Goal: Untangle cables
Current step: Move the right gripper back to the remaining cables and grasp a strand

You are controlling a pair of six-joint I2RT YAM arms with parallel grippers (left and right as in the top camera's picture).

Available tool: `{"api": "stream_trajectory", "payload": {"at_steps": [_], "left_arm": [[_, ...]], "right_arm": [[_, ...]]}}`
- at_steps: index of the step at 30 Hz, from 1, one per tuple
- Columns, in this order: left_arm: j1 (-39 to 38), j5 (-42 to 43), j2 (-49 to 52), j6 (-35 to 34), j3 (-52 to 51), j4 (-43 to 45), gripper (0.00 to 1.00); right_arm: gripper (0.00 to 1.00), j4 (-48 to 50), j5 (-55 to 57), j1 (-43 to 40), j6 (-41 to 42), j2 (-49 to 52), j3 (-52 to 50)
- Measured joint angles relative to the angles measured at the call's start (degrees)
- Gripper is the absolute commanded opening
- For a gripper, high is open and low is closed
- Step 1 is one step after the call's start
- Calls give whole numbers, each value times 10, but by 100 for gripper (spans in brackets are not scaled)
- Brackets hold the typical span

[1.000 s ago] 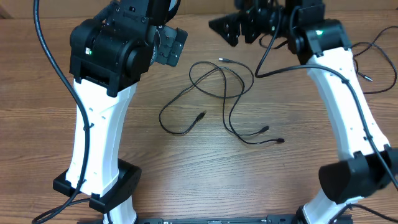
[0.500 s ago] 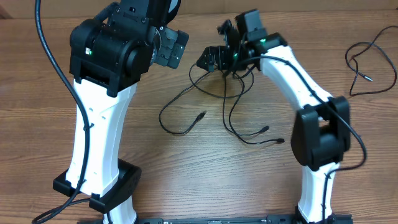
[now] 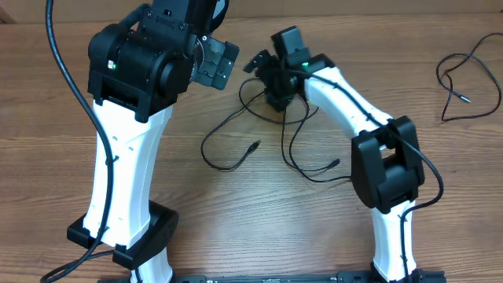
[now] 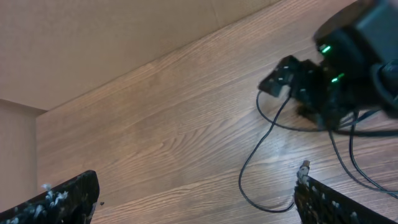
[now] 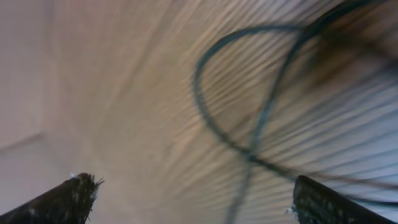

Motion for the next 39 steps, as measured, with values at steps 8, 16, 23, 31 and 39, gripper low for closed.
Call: {"api": "stream_trajectory", "payload": {"at_steps": [8,16,23,31,39], "left_arm": [[0,20,0,0,0,-1,100],[0,37,0,0,0,-1,100],[0,52,0,0,0,-1,100],[0,56,0,0,0,-1,100],[0,56,0,0,0,-1,100]], "right_arm": [[93,1,73,61,108,1,0],[90,-25,84,69,193,16,0],[75,-37,67,69,216,51,-1],[4,-51,55,69,213,68,-1],[4,-50,51,70,185,69,-1]]}}
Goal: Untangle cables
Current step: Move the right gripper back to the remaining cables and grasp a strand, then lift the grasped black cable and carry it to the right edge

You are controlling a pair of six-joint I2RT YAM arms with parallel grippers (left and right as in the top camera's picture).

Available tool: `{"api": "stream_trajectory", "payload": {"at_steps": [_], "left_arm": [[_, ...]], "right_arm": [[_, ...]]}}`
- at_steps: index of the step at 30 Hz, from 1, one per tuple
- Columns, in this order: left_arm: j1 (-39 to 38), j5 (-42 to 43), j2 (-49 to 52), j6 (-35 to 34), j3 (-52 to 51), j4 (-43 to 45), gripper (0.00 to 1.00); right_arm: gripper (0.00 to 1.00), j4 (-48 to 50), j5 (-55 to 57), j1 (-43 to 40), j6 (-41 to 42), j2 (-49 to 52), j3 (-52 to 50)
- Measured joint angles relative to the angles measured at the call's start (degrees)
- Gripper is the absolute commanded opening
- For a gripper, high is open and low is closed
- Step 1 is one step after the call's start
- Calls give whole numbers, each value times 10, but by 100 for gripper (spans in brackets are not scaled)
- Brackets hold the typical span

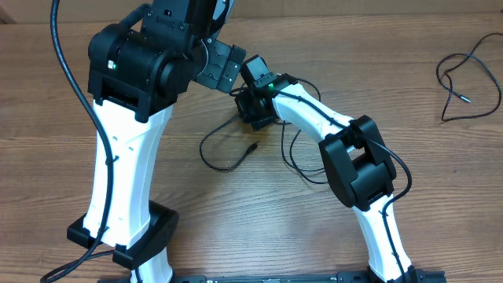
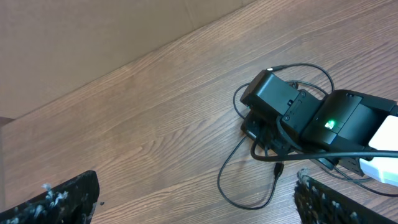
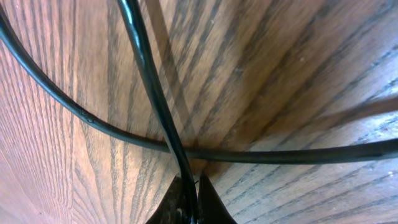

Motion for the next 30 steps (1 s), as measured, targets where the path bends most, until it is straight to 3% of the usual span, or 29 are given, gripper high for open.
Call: {"api": "stream_trajectory", "payload": {"at_steps": [15,23,30], "left_arm": [[0,0,0,0,0,0,100],[0,4,0,2,0,0,100],[0,4,0,2,0,0,100]], "right_arm": [[4,-9,12,-6,-149,-15,10],[4,-4,103,-9,-262,-141,18],[4,21,166,-9,-455,-262,24]]}}
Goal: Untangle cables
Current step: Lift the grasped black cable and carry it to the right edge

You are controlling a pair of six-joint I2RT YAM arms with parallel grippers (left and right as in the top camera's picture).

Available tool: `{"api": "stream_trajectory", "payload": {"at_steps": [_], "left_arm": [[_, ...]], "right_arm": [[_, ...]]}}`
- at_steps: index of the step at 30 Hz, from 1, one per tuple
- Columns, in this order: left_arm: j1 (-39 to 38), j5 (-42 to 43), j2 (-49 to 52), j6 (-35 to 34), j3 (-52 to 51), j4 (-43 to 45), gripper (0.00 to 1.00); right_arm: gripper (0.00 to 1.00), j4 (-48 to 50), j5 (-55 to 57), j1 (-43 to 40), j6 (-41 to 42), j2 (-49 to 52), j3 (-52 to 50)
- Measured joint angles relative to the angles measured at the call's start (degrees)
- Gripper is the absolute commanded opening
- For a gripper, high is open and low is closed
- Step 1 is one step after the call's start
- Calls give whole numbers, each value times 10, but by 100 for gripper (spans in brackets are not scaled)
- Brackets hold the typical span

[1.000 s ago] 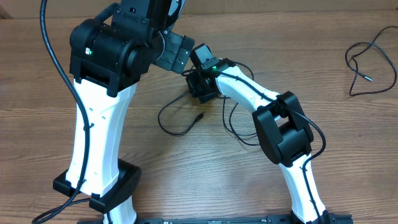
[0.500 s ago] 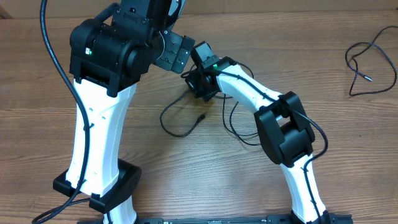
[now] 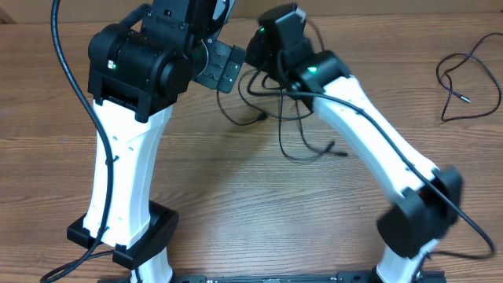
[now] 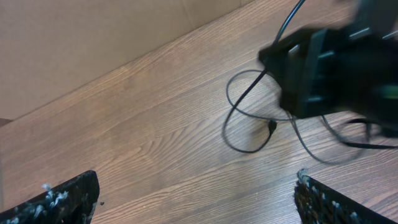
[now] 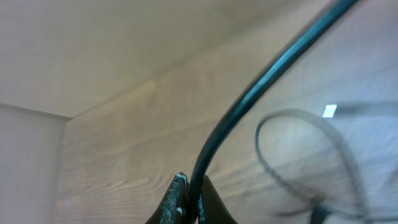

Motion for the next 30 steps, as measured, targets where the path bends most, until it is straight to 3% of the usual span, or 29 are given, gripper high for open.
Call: {"api": "stream_trajectory", "payload": {"at_steps": [10,18,30], "left_arm": [[0,0,1,0,0,0,100],[4,0,10,11,0,0,100],[17,0,11,13,-1,0,100]], "right_arm": [[4,15,129,-5,-205,-122,0],[4,54,238,-7,-353,-153,2],[4,68,288,-40,-425,-153,2]]}}
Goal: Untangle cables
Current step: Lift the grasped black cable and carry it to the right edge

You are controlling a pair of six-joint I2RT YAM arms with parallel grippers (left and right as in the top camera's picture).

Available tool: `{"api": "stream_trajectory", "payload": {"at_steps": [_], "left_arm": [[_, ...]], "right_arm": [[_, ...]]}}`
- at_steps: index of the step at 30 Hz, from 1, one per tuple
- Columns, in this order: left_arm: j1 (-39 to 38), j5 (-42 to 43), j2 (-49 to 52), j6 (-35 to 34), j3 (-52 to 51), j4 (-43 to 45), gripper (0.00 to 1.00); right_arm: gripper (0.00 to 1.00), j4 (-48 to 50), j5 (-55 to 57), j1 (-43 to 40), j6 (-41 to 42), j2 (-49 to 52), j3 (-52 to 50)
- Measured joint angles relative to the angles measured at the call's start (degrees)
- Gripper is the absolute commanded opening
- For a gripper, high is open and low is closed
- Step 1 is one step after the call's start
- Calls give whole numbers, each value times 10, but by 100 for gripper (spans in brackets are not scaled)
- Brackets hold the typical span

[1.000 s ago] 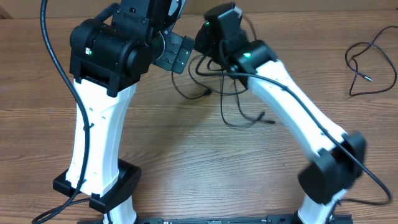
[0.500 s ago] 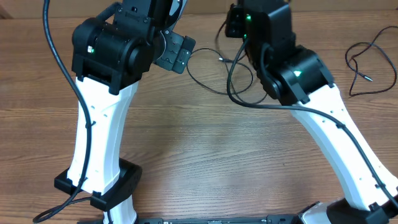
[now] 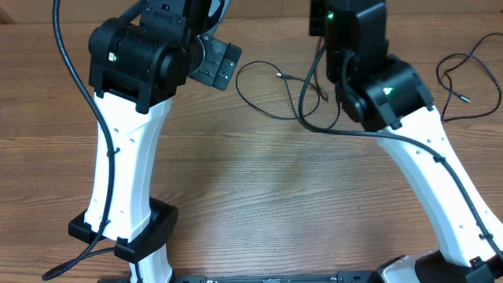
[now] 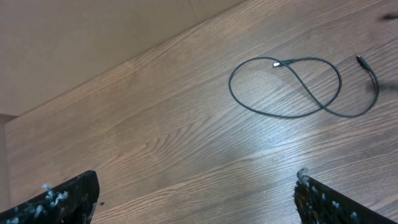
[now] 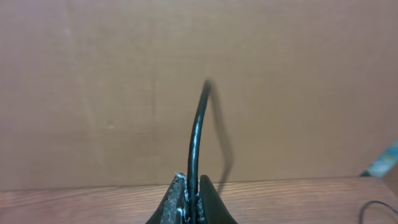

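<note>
My right gripper (image 5: 191,194) is shut on a black cable (image 5: 196,134) and is raised high, facing a cardboard wall. In the overhead view this held cable (image 3: 301,110) hangs down from the raised right arm (image 3: 377,86) to the table. A second black cable (image 4: 286,87) lies loose on the wood in a flat figure-eight, its plug (image 3: 280,75) left of the hanging one. In the overhead view the two strands come close near the loop's right end; whether they touch cannot be told. My left gripper (image 4: 196,205) hovers wide open and holds nothing.
A third black cable (image 3: 452,75) lies coiled at the far right of the wooden table (image 3: 236,196). A cardboard wall (image 5: 93,93) stands along the back edge. The tall left arm (image 3: 134,63) stands at the left.
My right gripper, still shut on the cable, has gone higher and to the right. The second cable has dropped away from it and now lies flat on the table.
At first my right gripper was open above the tangle. Then it was shut on a cable down on the wood. Then it held that cable up with the tangle trailing. Now one cable lies alone on the table. My left gripper stayed open throughout.
</note>
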Motion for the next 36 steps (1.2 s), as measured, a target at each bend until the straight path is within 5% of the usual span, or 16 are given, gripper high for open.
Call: {"api": "stream_trajectory", "payload": {"at_steps": [19,29,36], "left_arm": [[0,0,0,0,0,0,100],[0,0,0,0,0,0,100],[0,0,0,0,0,0,100]], "right_arm": [[4,33,-40,-183,-19,-4,0],[4,133,-56,-371,-37,-5,0],[4,145,-216,-545,-38,-6,0]]}}
